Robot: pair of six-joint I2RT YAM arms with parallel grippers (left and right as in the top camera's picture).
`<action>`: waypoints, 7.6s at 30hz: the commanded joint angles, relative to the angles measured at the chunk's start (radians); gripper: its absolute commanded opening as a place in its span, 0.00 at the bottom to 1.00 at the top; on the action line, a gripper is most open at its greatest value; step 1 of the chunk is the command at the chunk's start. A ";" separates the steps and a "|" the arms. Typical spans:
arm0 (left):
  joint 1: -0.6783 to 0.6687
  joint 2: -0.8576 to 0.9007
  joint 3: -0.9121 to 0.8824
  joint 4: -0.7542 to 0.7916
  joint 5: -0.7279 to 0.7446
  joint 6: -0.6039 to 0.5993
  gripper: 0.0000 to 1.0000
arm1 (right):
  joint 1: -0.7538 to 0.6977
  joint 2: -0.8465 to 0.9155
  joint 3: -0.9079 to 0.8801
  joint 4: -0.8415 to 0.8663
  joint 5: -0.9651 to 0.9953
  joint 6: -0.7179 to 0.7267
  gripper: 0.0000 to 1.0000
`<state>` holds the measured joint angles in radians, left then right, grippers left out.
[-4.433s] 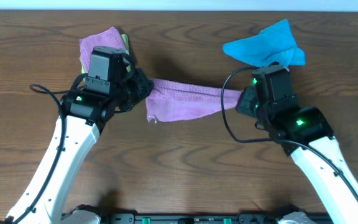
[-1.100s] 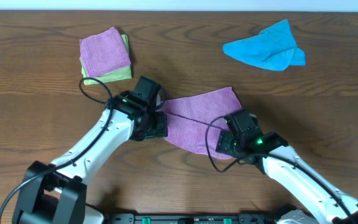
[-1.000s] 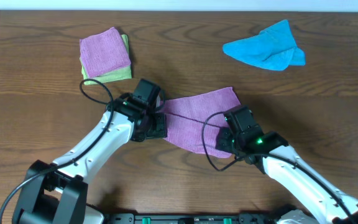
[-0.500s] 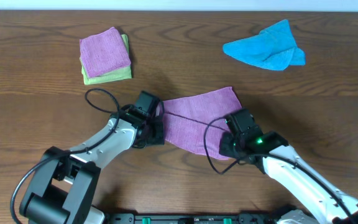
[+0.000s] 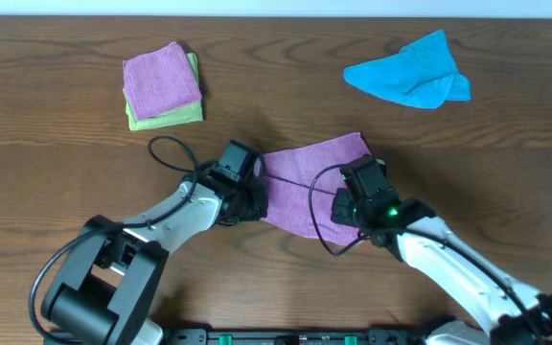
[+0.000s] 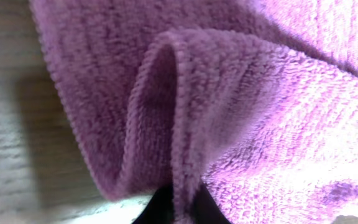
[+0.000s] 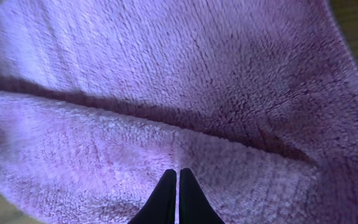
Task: Fold the cloth
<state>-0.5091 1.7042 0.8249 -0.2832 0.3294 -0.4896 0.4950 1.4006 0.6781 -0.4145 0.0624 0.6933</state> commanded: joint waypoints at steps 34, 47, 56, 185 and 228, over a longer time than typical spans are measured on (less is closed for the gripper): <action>-0.033 0.025 -0.013 -0.360 0.633 -0.048 0.06 | 0.008 0.143 0.013 0.195 0.047 -0.019 0.04; -0.175 0.025 -0.013 -0.448 0.654 -0.049 0.93 | 0.009 0.143 0.013 0.202 0.047 -0.018 0.04; -0.094 0.025 0.020 -0.362 0.372 -0.032 0.85 | 0.008 0.143 0.013 0.206 0.044 -0.059 0.06; 0.053 -0.074 0.420 -0.372 -0.328 0.071 0.95 | -0.206 0.064 0.067 0.214 -0.146 -0.435 0.27; -0.139 -0.266 -0.322 0.071 0.073 0.055 0.95 | -0.209 -0.486 -0.014 -0.402 -0.358 -0.462 0.41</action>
<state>-0.6479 1.3918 0.5373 -0.1761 0.2573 -0.4217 0.2916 0.9207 0.6674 -0.8150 -0.2859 0.2440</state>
